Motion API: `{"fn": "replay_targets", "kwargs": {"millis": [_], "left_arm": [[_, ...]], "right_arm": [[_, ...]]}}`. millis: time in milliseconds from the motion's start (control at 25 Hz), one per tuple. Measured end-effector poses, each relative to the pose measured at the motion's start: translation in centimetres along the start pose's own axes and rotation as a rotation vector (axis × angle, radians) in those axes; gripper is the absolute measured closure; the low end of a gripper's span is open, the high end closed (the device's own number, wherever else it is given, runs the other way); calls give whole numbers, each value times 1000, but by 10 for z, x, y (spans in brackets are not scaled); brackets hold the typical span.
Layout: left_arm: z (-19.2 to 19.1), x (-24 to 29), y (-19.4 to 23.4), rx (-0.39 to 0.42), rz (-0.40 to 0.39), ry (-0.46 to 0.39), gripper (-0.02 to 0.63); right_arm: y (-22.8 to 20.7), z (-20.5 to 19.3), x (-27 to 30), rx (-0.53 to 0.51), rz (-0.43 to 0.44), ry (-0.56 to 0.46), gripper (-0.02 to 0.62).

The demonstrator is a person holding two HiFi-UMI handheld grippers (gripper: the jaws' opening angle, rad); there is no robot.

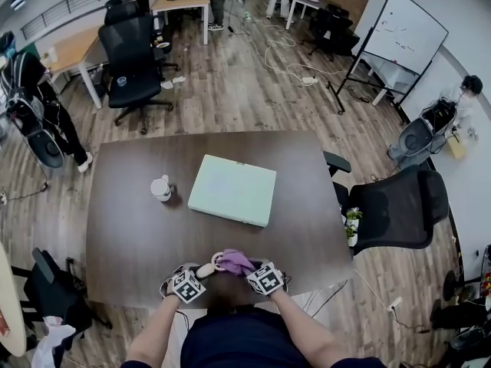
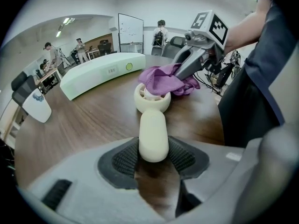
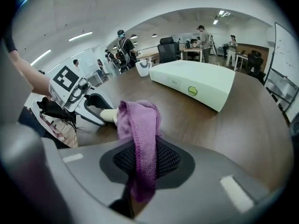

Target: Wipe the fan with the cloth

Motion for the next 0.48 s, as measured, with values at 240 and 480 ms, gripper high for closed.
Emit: {"fn": "replay_targets", "kwargs": {"millis": [240,480], "left_arm": [[7,-7,1,-27,15,-23,306],[37,-7,-3,19,-12,-5,235]], "right_arm": [[-17,-7,-4,74,-42,-3,512],[-22,-14,-6,111,-60,13,512]]}}
Point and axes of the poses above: the fingertips, and each gripper's own axes: x forward along the fingers, y to its left, z out of its top, the point moved 6 cm from there along -x, backward along the fingers, and after that the axes turned 6 degrees about -x, right-handed, at the moved point
